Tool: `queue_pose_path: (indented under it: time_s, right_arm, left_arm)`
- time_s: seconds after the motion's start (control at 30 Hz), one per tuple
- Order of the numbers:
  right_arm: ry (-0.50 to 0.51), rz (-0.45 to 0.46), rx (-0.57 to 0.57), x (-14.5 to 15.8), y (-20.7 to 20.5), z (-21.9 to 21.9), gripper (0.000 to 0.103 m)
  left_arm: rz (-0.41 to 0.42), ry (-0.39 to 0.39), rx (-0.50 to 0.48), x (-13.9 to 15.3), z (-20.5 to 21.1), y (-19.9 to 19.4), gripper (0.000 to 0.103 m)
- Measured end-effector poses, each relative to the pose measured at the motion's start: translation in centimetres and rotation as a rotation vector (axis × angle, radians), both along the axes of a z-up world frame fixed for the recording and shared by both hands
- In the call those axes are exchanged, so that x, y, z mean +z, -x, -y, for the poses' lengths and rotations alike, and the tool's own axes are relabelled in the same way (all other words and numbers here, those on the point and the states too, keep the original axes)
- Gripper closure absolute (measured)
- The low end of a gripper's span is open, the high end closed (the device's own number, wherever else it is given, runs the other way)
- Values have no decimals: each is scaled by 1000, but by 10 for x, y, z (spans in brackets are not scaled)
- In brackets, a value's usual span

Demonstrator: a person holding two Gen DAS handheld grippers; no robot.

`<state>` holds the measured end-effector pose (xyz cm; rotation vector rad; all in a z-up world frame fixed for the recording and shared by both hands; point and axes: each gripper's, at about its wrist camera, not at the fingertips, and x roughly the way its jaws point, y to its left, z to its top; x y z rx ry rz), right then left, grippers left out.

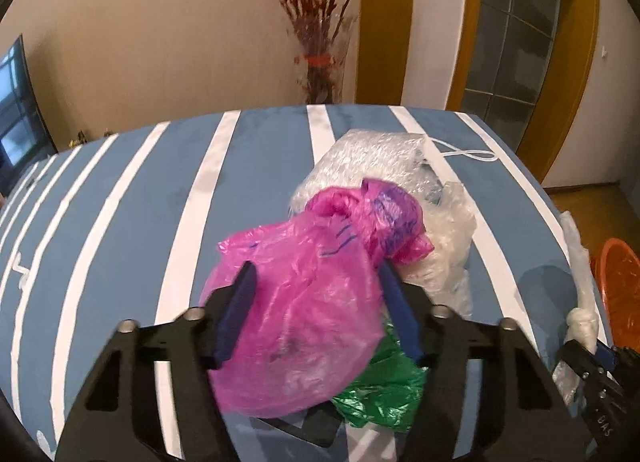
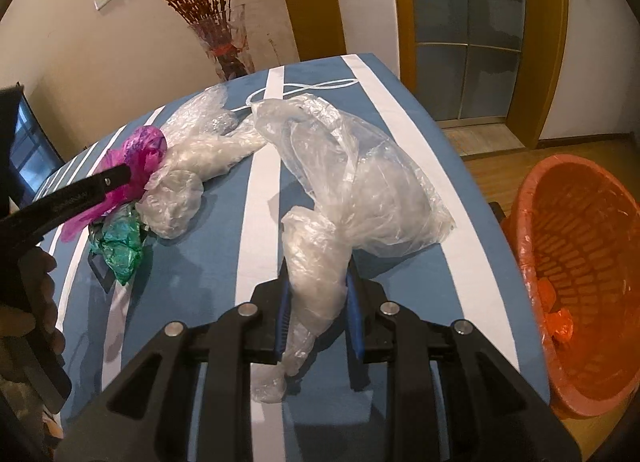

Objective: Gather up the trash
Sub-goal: 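Grasp the pink bag with the left tool while the right tool grasps a clear plastic bag, then carry both bags over the wastebasket and open both tools to drop them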

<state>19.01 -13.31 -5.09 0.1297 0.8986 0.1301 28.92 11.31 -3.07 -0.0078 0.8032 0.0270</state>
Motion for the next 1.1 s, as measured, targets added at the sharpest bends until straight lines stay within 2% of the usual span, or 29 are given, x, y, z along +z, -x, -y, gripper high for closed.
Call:
queue_pose_path:
  time_s: [0.03,0.1,0.17,0.27,0.67,1.1]
  right_arm:
    - [-2,1,-1,0,1,1,78]
    - [-5,6,-2,2,4,4,78]
    - [-7,10,-4,4,5,5,78]
    - [-7,17,-7,6,7,6,78]
    - [-10,95,-31,35,33,24,78]
    - [1,191,-127,70,82,85,78]
  left_arm:
    - [-3,15,0,-1,-3,-1,56]
    - [-3,61,-6,-1,-8,1,73]
    - [6,104,-12,1,-13,2,84]
    - [31,137,-18,6,-17,5,91]
    - [116,222,-63,36,-8,38,93]
    - [170,273,-268,62,76,90,93]
